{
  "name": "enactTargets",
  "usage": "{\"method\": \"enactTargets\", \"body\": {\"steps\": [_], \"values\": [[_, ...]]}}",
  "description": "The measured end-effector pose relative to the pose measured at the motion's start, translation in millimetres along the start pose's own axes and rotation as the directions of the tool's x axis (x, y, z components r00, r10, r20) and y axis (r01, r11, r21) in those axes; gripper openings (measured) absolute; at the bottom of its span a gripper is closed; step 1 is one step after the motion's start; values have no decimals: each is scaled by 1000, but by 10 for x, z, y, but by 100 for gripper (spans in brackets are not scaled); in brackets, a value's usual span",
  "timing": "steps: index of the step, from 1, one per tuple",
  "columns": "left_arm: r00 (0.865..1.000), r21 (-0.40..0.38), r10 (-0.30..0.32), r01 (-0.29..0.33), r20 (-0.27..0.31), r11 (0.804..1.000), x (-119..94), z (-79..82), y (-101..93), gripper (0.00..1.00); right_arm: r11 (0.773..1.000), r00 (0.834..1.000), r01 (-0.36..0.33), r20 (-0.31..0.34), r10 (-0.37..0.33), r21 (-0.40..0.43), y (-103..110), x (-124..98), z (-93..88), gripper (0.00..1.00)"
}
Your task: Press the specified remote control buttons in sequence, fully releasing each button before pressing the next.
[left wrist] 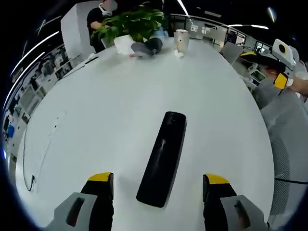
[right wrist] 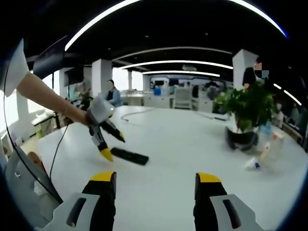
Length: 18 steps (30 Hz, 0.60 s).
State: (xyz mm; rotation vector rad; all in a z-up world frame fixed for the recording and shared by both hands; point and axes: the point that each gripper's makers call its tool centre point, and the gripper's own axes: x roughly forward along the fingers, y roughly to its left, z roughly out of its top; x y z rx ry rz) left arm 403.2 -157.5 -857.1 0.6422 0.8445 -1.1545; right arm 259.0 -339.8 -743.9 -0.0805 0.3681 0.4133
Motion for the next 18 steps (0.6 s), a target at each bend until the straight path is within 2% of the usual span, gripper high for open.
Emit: {"method": "enactTargets", "body": {"steps": [10,12,18], "values": [[998,56,-21,24,-52,998,57,-45,36,59,1000,1000,-2,-6,2,2,-1,6,-13,63],[998,42,-37,40,-55,998,64,-48,27,58,1000,1000,-1,-7,1,1,-2,6,-13,63],[997,60,-43,47,-61,997,71,-41,41,55,1000,1000,-3,-11,3,-2,2,9,-20,63]]}}
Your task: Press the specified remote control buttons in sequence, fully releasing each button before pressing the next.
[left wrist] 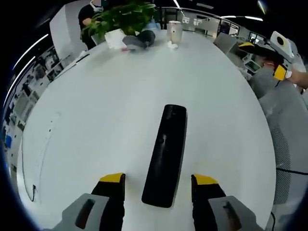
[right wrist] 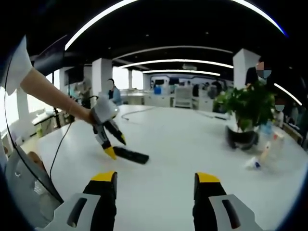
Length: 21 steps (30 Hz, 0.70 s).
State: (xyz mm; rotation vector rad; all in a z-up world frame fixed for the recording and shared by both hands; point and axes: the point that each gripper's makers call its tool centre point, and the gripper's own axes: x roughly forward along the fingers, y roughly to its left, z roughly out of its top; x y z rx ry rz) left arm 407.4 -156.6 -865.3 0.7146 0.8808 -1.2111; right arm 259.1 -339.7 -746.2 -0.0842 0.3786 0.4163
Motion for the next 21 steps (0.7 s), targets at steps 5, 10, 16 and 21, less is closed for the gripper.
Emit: {"method": "enactTargets", "body": {"steps": [5,10,16,21], "values": [[1000,0,-12,12,-7,1000,-4,-3,-1,48,1000,1000,-1,-2,1,-1,1,1,-3,62],[1000,22,-14,15,-19,1000,-17,3,1,39,1000,1000,-1,-7,1,-2,3,1,-12,62],[999,53,-27,28,-31,998,-16,6,-20,29,1000,1000,-2,-9,2,-5,8,0,-17,61],[998,88,-34,38,-51,995,-8,10,-60,25,1000,1000,-3,-13,3,-9,14,-2,-22,60]]}}
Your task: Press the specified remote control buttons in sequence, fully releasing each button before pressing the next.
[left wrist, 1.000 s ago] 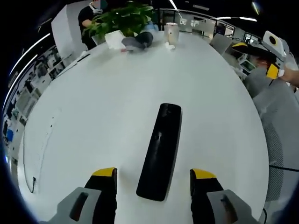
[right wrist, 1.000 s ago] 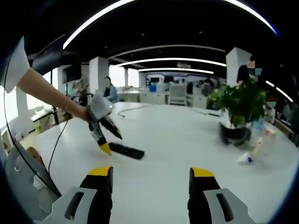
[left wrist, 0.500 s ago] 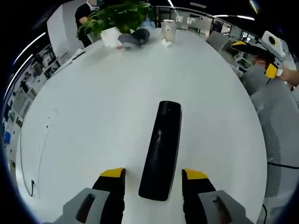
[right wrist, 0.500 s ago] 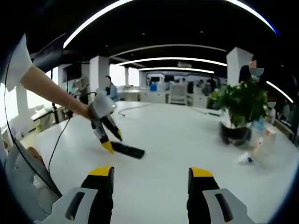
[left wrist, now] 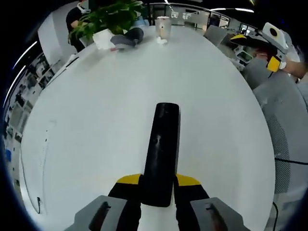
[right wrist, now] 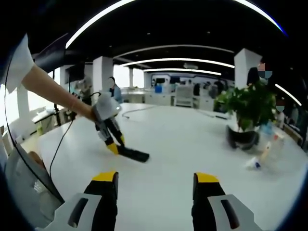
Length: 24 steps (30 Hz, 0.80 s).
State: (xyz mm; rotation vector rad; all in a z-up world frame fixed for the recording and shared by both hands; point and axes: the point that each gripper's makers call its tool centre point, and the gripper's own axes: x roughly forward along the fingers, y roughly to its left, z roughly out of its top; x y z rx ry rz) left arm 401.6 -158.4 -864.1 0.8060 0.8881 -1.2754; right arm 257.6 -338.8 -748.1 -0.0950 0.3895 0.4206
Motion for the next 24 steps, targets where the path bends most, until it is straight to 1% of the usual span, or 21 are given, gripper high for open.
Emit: {"method": "enactTargets", "body": {"steps": [14,18,24], "values": [[1000,-12,-12,12,-8,1000,2,-9,1,24,1000,1000,-17,-16,17,-18,42,16,-20,59],[1000,-18,-11,11,-16,1000,5,-8,-2,24,1000,1000,-14,-15,14,-16,32,14,-19,58],[1000,-25,-9,9,-13,1000,4,-13,-16,24,1000,1000,-8,-19,8,-24,25,13,-25,58]]}}
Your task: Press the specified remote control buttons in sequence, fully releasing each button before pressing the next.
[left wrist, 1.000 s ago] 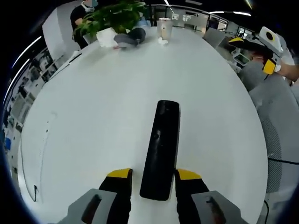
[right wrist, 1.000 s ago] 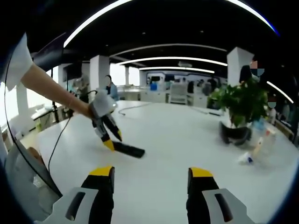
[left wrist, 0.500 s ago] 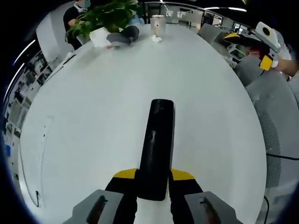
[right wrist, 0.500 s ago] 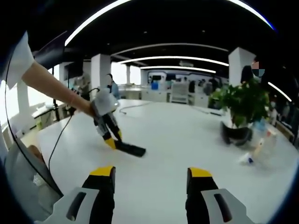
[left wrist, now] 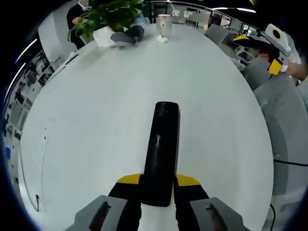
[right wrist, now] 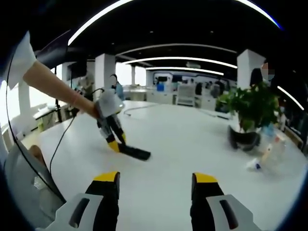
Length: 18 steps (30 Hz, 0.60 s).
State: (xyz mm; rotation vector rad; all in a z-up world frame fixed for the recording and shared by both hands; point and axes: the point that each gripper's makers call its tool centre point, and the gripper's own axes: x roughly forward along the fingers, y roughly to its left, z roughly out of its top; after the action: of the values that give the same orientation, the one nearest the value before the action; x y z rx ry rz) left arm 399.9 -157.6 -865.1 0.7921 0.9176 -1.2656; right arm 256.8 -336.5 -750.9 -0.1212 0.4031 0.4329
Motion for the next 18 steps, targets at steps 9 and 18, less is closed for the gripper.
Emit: {"method": "enactTargets", "body": {"steps": [9,18], "values": [[1000,11,-1,1,-17,1000,-4,-17,-51,24,1000,1000,5,10,-5,-3,-6,-12,19,57],[1000,9,1,-1,-23,1000,-10,-26,-93,24,1000,1000,7,17,-7,-4,-12,-16,35,57]]}}
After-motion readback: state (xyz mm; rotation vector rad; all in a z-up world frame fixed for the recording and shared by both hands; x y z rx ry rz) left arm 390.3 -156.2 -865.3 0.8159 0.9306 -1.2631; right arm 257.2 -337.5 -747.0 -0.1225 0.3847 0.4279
